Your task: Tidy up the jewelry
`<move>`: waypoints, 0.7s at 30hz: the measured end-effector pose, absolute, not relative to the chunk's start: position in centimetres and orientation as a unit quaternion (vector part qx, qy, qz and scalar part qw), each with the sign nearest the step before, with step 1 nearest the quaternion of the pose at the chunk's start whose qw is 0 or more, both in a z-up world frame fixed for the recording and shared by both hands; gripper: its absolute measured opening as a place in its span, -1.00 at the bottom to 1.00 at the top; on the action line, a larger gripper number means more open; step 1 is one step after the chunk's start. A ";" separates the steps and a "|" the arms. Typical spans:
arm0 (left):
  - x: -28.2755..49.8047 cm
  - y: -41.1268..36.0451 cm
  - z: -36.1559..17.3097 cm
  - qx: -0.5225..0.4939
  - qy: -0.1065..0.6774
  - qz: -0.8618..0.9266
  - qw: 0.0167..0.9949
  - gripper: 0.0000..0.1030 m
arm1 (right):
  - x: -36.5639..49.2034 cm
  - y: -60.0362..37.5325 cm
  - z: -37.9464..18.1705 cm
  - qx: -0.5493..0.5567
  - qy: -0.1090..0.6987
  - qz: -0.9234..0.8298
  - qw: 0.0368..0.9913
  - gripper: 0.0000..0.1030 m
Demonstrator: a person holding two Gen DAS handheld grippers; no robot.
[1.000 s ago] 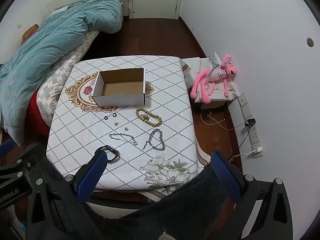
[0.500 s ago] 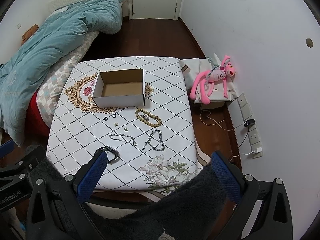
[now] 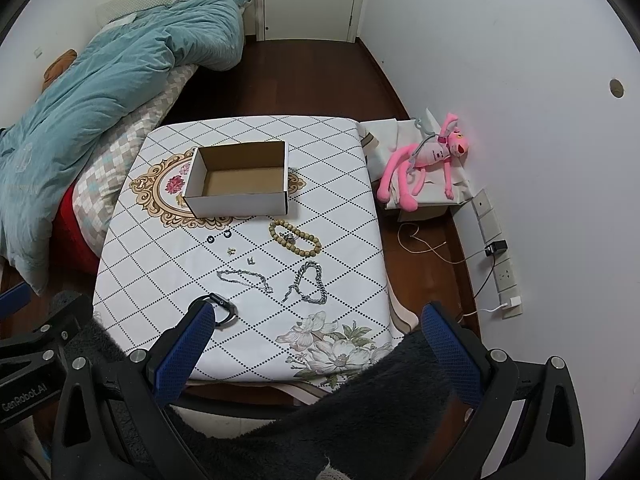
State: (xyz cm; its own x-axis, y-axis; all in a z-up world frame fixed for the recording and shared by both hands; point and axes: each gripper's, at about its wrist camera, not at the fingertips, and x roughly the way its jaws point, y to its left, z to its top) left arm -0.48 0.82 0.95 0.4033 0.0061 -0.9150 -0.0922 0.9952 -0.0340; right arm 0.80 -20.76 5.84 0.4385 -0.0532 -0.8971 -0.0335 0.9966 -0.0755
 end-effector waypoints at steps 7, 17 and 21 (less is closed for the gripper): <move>-0.4 0.7 1.1 -0.041 0.546 0.028 0.836 1.00 | 0.9 -21.1 6.5 -0.040 0.529 -0.007 0.848 1.00; -0.4 0.7 1.1 -0.041 0.546 0.028 0.836 1.00 | 0.9 -21.1 6.5 -0.041 0.528 -0.007 0.848 1.00; -0.4 0.7 1.1 -0.041 0.546 0.028 0.837 1.00 | 0.9 -21.1 6.5 -0.041 0.528 -0.007 0.848 1.00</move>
